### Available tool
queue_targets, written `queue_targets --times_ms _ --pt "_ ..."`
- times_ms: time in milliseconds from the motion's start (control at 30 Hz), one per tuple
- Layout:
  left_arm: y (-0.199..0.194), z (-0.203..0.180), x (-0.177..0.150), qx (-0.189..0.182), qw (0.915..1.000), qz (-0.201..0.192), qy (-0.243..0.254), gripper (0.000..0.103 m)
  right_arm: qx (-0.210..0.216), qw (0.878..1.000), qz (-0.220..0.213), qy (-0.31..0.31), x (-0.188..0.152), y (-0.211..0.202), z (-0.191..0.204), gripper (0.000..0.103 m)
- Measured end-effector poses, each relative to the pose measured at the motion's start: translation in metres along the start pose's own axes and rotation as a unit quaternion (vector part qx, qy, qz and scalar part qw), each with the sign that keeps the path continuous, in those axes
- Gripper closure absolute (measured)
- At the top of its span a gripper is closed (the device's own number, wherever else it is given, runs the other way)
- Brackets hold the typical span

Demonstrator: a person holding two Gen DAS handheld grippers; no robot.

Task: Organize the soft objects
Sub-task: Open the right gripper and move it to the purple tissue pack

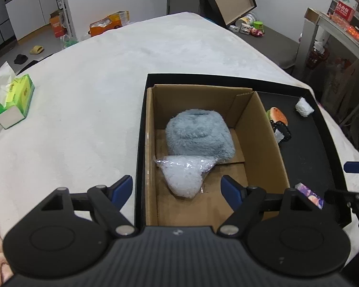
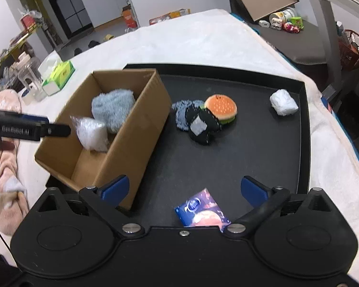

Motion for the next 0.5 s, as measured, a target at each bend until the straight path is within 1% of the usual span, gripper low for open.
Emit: queue_targets --times_ms 167,500 --pt "0.004 -0.001 -0.001 0.003 0.9999 0.013 0.002 0.024 0.0 1.0 0.016 -0.009 -0.008 0.008 -0.003 0.001" --pt "0.011 0.002 -0.002 0.014 0.9996 0.023 0.0 0.024 -0.005 0.999 0.043 -0.026 -0.023 0.031 -0.004 0.001"
Point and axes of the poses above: each gripper's, at about its wrist camera, not at the fingertips, and y roughly the way its jaws point, z to its left, x to its top, the point moved 3 cm from there along y, roughly the way its jaws point, and after that the axes turned 11 degrees about -x, right-handed, at the moved point
